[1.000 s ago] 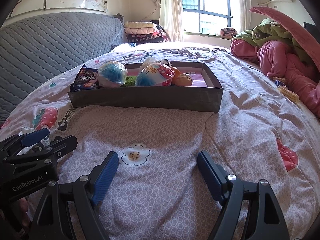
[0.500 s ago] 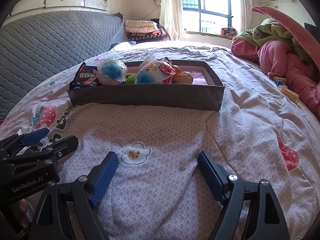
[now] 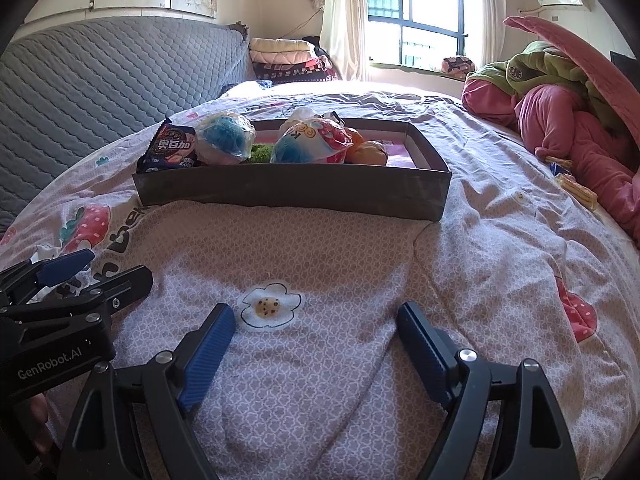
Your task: Organize objects
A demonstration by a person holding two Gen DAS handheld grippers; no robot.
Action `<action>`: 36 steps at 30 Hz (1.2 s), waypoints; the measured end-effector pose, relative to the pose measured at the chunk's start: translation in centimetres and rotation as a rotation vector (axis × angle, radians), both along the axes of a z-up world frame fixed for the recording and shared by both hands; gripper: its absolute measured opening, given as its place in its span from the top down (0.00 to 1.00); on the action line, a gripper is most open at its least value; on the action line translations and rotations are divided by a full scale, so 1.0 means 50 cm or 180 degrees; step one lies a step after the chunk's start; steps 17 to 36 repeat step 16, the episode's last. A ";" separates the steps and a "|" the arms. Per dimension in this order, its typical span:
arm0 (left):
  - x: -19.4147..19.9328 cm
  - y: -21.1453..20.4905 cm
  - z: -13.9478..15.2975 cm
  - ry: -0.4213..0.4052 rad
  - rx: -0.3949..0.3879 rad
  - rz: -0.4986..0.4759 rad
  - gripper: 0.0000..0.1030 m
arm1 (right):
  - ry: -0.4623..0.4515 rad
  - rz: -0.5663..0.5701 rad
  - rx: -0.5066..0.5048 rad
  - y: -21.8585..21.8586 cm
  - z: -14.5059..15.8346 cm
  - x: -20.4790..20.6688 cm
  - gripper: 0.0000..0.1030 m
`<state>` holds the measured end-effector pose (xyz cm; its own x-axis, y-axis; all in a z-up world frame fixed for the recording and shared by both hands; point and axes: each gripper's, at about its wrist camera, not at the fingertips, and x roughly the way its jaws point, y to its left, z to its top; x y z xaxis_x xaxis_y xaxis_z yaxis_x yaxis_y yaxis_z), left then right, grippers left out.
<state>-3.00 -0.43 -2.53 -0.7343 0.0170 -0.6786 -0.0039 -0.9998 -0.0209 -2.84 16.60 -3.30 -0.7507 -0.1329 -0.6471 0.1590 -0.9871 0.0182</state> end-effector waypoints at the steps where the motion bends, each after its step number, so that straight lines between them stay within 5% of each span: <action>1: 0.000 0.000 0.001 0.0006 0.0001 0.0001 0.24 | -0.0001 0.0000 0.0003 0.000 0.000 0.000 0.19; 36: -0.007 -0.002 -0.003 -0.0014 0.0004 -0.0005 0.24 | -0.0001 0.0005 0.0033 -0.001 -0.004 -0.002 0.18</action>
